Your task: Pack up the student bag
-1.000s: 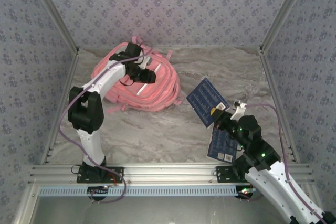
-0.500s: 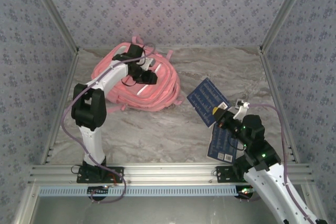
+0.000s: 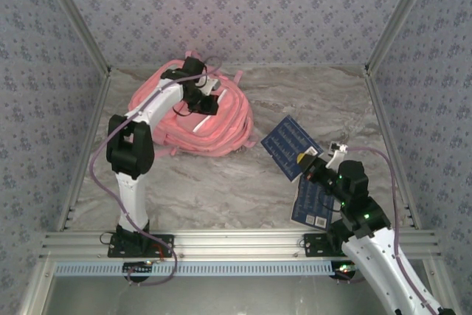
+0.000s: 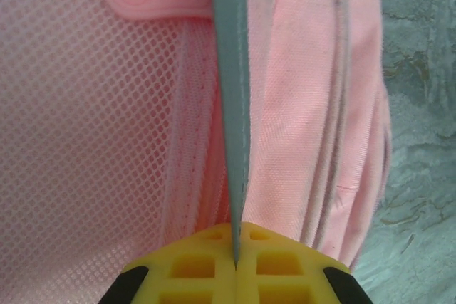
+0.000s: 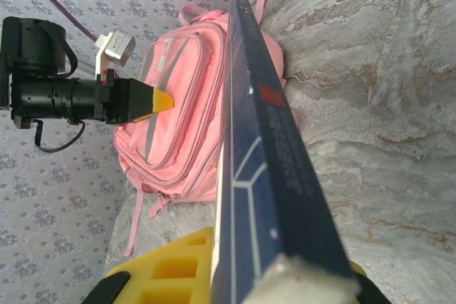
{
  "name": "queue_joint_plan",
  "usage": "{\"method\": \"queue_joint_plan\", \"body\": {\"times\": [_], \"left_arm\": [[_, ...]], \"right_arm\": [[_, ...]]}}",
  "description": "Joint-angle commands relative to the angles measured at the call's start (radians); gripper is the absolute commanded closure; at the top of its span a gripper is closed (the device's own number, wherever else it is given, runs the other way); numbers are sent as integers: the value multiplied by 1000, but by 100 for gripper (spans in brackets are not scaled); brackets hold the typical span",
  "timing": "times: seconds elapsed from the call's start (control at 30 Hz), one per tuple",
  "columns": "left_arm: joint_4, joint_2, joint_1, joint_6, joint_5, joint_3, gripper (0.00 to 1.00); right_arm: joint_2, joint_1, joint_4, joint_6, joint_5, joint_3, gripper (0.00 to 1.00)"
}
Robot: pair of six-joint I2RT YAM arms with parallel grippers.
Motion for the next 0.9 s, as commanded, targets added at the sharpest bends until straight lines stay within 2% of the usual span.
{"method": "queue_joint_plan", "body": {"times": [0.0, 0.2, 0.27, 0.47, 0.57, 0.73, 0.87], "left_arm": [[-62, -113, -22, 37, 36, 80, 100], [-180, -203, -17, 87, -47, 171, 100], [-188, -234, -11, 98, -31, 182, 100], [-188, -312, 23, 134, 123, 188, 100], [-149, -357, 57, 125, 255, 144, 100], [-25, -436, 137, 65, 472, 4, 100], [23, -458, 152, 44, 555, -47, 100]], "right_arm": [[-9, -13, 13, -24, -4, 55, 100], [5, -28, 72, 0, -49, 47, 100], [19, -32, 82, 4, -66, 47, 100], [79, -58, 165, 47, -197, 47, 100], [135, -62, 219, 74, -279, 44, 100], [255, -59, 428, 146, -375, 16, 100], [392, -40, 590, 202, -400, 20, 100]]}}
